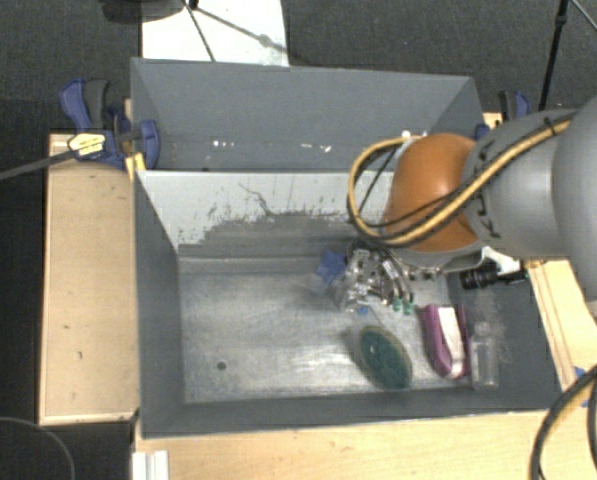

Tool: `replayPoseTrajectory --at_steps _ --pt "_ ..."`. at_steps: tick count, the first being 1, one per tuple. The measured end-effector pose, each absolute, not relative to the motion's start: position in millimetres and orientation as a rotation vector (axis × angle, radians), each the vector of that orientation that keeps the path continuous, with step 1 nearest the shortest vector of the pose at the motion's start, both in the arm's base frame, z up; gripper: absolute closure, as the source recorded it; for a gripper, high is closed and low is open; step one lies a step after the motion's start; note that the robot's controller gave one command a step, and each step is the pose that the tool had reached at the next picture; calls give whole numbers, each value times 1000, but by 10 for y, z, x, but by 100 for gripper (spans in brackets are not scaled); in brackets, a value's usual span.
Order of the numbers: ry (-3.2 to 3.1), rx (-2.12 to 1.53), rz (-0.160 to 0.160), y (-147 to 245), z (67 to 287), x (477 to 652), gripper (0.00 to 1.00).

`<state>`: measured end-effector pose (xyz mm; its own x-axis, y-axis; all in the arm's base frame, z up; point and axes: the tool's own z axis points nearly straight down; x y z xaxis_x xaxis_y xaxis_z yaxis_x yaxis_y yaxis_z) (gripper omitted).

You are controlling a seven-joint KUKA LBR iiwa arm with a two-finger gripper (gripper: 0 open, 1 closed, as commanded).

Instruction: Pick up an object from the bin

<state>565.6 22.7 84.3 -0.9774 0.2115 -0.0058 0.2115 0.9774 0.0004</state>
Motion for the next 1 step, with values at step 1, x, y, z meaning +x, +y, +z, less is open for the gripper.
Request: replayPoseTrajectory --at_steps 1 --pt "3105 397 3 163 1900 5722 100"
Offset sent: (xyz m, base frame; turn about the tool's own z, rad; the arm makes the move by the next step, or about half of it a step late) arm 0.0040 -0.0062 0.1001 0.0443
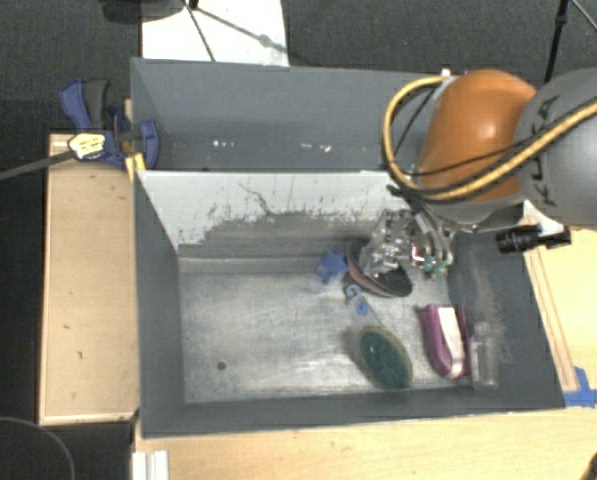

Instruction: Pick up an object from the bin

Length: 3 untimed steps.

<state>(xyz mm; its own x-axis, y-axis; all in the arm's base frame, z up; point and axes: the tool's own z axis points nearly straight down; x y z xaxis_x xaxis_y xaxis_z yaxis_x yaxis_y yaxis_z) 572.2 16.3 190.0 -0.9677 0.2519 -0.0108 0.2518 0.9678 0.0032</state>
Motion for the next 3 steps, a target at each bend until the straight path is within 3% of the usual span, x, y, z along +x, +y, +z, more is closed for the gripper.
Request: replayPoseTrajectory --at_steps 1,2,3 --pt "3113 399 0 163 1849 5703 0" --pt "3105 291 8 -75 757 5935 0" --pt "3104 290 9 -60 775 5935 100"
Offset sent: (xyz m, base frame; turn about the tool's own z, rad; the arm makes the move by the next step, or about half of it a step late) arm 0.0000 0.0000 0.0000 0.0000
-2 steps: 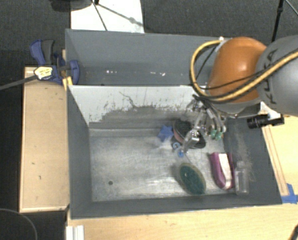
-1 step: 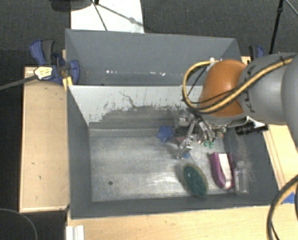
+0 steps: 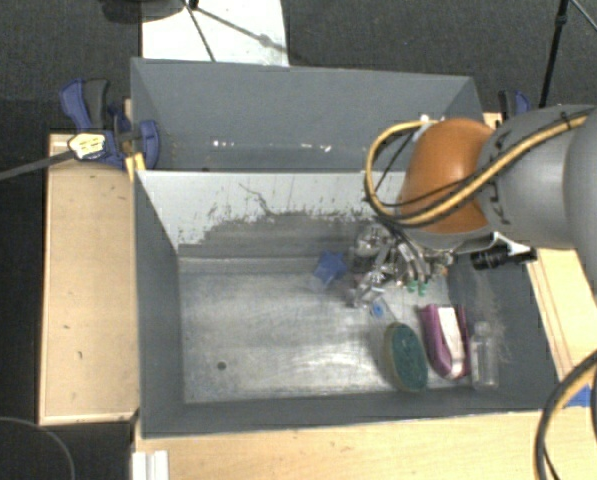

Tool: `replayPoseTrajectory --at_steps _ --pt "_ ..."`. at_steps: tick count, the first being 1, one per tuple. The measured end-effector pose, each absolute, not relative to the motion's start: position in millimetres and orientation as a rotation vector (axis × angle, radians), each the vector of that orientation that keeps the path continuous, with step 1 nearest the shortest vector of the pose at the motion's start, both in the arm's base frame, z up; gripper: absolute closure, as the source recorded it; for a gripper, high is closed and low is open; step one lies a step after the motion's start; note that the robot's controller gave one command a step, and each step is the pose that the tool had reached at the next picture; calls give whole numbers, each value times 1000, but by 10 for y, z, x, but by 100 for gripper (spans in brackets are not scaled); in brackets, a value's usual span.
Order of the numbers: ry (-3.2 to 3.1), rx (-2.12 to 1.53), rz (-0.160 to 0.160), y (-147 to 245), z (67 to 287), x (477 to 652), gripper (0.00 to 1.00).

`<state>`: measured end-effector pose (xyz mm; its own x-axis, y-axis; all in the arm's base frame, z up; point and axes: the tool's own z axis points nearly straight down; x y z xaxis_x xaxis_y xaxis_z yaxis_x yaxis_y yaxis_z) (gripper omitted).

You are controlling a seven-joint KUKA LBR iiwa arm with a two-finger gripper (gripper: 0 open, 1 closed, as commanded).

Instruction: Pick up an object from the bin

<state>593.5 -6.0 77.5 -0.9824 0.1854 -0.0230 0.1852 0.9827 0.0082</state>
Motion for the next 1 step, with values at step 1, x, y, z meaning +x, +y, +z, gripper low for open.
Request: replayPoseTrajectory --at_steps 1 --pt "3132 -73 0 5 2018 5699 100"
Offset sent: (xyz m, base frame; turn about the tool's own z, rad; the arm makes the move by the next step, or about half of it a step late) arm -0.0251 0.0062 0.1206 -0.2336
